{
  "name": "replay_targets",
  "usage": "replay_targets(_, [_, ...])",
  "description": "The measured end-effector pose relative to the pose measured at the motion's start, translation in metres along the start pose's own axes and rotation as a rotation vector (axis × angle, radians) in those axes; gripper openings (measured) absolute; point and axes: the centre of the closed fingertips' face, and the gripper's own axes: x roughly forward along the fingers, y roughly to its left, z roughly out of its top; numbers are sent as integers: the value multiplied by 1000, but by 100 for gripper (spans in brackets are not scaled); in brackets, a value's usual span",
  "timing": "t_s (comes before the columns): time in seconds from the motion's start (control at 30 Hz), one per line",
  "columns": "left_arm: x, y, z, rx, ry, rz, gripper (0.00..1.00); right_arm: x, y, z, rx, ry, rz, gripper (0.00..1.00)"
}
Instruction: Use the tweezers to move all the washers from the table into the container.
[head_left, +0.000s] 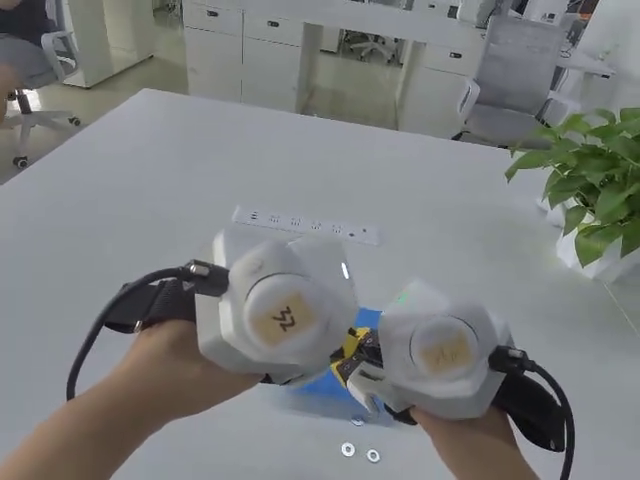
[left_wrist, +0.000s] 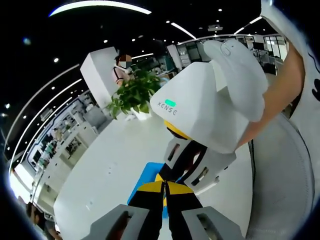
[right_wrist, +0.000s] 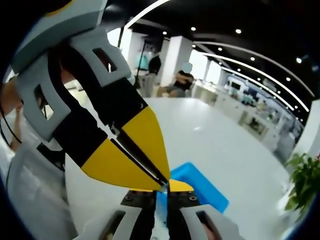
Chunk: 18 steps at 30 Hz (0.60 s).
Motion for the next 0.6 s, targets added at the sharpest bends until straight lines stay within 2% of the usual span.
replay_targets(0.27, [13, 17, -5, -10, 5, 21, 0, 14, -15, 1, -20, 7, -12, 3])
replay_targets(0.47, [27, 22, -16, -26, 38, 11, 0, 30, -21, -8, -24, 39, 8, 3])
replay_targets(0.6, [36, 21, -24, -30, 60, 3, 0, 42, -21, -17, -30, 69, 22, 3])
